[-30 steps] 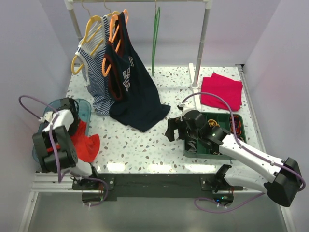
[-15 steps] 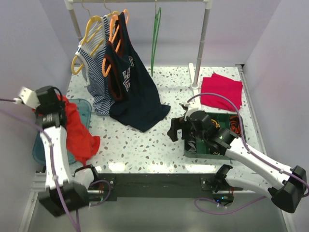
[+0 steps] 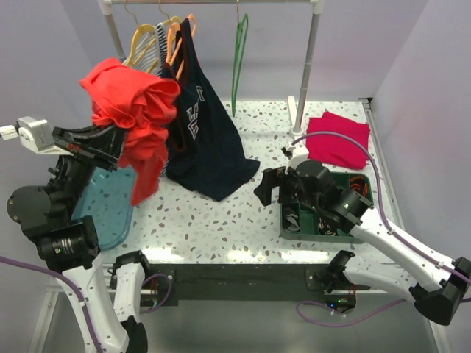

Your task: Place the tank top on the hanger

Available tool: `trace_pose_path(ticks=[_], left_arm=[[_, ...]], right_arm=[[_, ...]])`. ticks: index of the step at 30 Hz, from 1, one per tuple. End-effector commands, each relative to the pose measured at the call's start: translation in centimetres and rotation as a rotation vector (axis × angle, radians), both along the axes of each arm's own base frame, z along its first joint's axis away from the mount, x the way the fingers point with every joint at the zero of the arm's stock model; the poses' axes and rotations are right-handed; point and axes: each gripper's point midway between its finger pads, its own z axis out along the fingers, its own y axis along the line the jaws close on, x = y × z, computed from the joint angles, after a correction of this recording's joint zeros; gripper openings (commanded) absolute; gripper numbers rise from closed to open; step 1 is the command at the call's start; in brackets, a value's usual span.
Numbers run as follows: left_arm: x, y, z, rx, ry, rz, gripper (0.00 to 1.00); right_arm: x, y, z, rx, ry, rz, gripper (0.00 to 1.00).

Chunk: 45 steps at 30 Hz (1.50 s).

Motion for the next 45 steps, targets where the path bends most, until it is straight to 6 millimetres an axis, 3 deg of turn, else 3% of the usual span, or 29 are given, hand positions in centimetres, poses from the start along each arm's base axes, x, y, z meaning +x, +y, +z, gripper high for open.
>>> trace_pose_path(ticks=[1,3,9,10,12,13,15,16,18,19,21,22,23,24,25,26,27,28,29,30,32,36,38,40,45], left_arm=[[-3.7,-4.9,-0.2,0.084,-0.076,-0.3,0.0],[-4.0,-5.5,-1.3,0.058,-0.061,-0.362,0.0],[-0.7,-5.5,-8.3,-0.004,0.154,-0.391,0.0],[-0.1,-5.6,-10.5,-0.018,0.215,-0.402,0.0],[0.3,-5.8,-12.6,-0.014,0.245,-0.407,0.0],[0.9,-6.0,-15.1,-0.028,0.301,-0.428,0.0],[1.4,-6.5,-17.4,-0.035,0.343,-0.443,0.0],[1.3,-7.7,-19.9,-0.045,0.403,-0.497,0.0],[2.0,-9.0,-21.7,-0.047,0.424,-0.499,0.0],[0.9,-11.6,-24.3,-0.034,0.491,-0.591,0.0],[0.9,-13.6,-27.1,-0.036,0.559,-0.575,0.0],[-1.5,-16.2,-30.3,0.001,0.642,-0.648,0.0],[-0.8,-16.2,-32.2,-0.028,0.693,-0.546,0.0],[-3.0,-17.3,-36.3,0.01,0.802,-0.557,0.0],[-3.6,-17.4,-38.2,-0.034,0.88,-0.523,0.02],[-3.6,-17.0,-40.2,-0.049,0.917,-0.46,0.14],[-5.2,-17.0,-43.3,-0.029,0.982,-0.461,0.25],[-5.7,-17.0,-44.1,-0.051,1.013,-0.454,0.36],[-5.9,-16.8,-44.7,-0.045,1.015,-0.441,0.55],[-6.3,-16.8,-44.9,-0.028,1.022,-0.438,0.6],[-5.4,-16.3,-43.5,-0.009,0.959,-0.403,0.64],[-2.9,-14.5,-38.1,0.052,0.844,-0.259,0.67],[-2.2,-14.0,-37.5,0.145,0.831,-0.212,0.65],[-2.0,-13.4,-38.5,0.261,0.879,-0.161,0.59],[-2.4,-13.4,-38.1,0.259,0.87,-0.187,0.58]], right_arm=[[0.7,-0.2,2.8,0.015,-0.068,-0.02,0.99],[0.8,-0.4,3.0,0.016,-0.074,-0.028,0.99],[0.9,-1.0,2.2,0.013,-0.067,-0.07,0.99],[0.9,-1.0,2.0,0.013,-0.063,-0.073,0.99],[0.9,-1.1,1.3,0.018,-0.05,-0.085,0.99],[0.9,-1.1,1.1,0.019,-0.046,-0.089,0.98],[0.9,-0.9,0.7,0.031,-0.036,-0.094,0.98],[0.9,-0.8,0.5,0.034,-0.029,-0.096,0.99],[0.8,-0.5,0.2,0.048,-0.016,-0.093,0.98],[0.9,-0.4,-0.1,0.045,-0.007,-0.096,0.98],[0.8,-0.2,-0.8,0.042,0.018,-0.095,0.98],[0.7,0.1,-1.3,0.039,0.038,-0.089,0.99],[0.6,0.2,-1.6,0.044,0.049,-0.087,0.99],[0.4,0.2,-2.5,0.044,0.074,-0.095,0.99],[0.3,0.3,-3.0,0.044,0.086,-0.096,0.98],[0.3,0.4,-3.5,0.049,0.096,-0.099,0.99],[0.0,0.3,-4.6,0.043,0.121,-0.108,0.99],[-0.1,0.3,-5.2,0.041,0.133,-0.112,0.98],[-0.1,0.4,-5.6,0.042,0.141,-0.116,0.98],[-0.3,0.4,-6.4,0.038,0.158,-0.119,0.98],[-0.4,0.7,-7.3,0.032,0.178,-0.116,0.93],[-1.0,1.4,-7.8,0.006,0.18,-0.098,0.86],[-1.8,1.7,-8.1,-0.022,0.174,-0.08,0.83],[-3.7,2.9,-8.5,-0.04,0.181,-0.003,0.82],[-7.0,5.7,-9.1,-0.072,0.155,0.154,0.83]])
